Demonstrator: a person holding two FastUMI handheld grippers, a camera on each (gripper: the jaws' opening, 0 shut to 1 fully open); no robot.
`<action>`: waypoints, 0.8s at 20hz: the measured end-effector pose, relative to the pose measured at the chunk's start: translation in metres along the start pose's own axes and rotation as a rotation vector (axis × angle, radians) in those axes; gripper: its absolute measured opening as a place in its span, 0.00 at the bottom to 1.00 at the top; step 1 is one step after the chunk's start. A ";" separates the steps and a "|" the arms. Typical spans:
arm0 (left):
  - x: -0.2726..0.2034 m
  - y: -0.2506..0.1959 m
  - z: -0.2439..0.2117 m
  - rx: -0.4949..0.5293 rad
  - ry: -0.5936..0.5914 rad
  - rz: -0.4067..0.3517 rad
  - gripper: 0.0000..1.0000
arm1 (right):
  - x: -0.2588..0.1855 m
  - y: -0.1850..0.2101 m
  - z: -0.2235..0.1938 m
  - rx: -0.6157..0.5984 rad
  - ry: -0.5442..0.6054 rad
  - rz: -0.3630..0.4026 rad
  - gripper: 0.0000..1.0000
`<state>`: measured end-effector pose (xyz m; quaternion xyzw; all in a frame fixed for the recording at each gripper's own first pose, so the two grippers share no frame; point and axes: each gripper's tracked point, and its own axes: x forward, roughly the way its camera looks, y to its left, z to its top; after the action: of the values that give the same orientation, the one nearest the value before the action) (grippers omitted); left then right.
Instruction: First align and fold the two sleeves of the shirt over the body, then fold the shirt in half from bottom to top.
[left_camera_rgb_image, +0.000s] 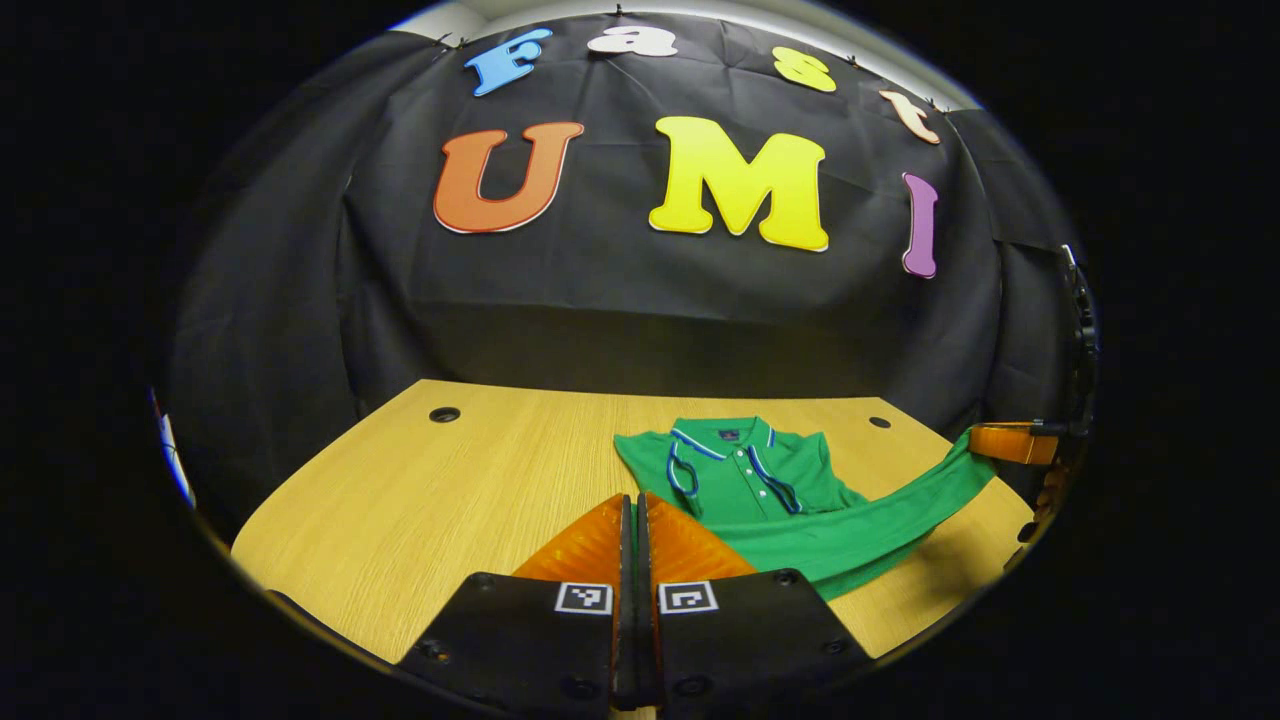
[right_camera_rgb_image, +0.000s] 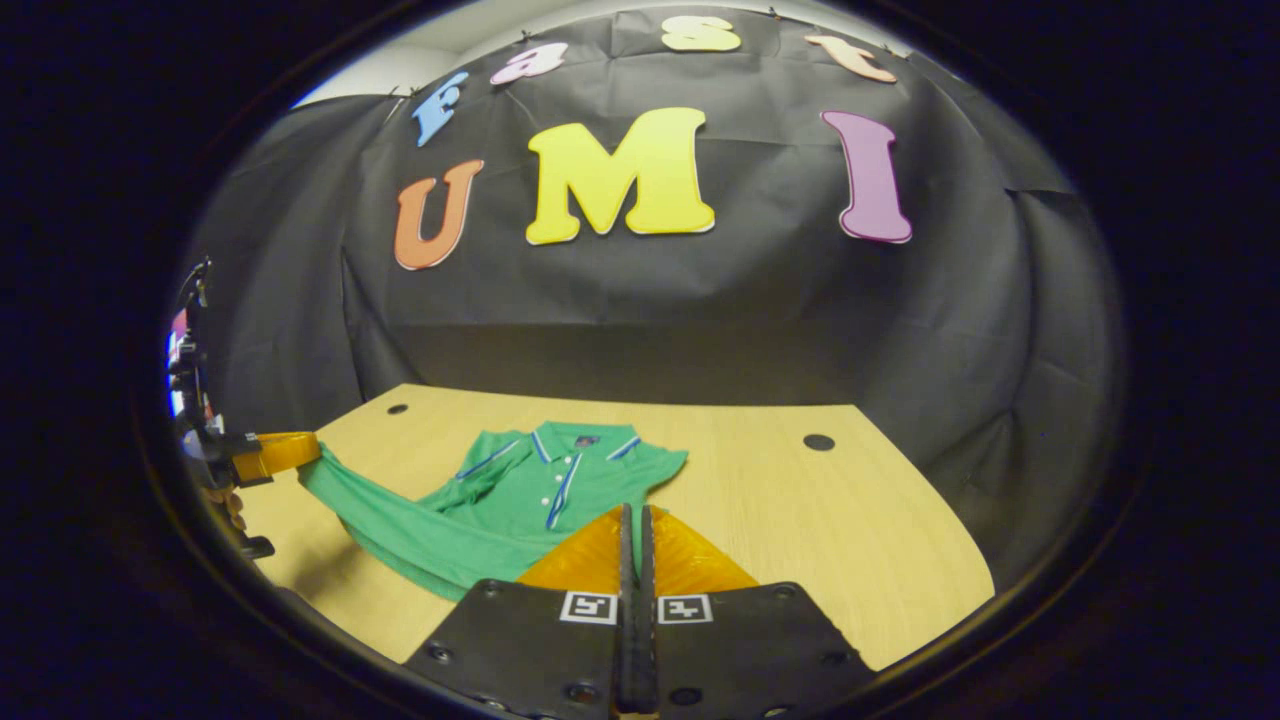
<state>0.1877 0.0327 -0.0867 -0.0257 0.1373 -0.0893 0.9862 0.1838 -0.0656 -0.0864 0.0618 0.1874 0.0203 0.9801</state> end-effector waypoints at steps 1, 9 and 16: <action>0.015 -0.002 0.007 0.005 0.004 -0.012 0.03 | 0.015 -0.001 0.012 0.003 -0.008 0.001 0.00; 0.157 0.009 0.045 0.018 -0.007 -0.019 0.03 | 0.151 -0.018 0.072 -0.104 -0.072 -0.077 0.00; 0.258 0.020 0.022 0.027 0.027 -0.001 0.03 | 0.261 -0.025 0.048 -0.101 0.002 -0.099 0.00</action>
<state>0.4412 0.0057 -0.1355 -0.0114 0.1494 -0.0919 0.9844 0.4439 -0.0798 -0.1409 0.0026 0.1898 -0.0186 0.9816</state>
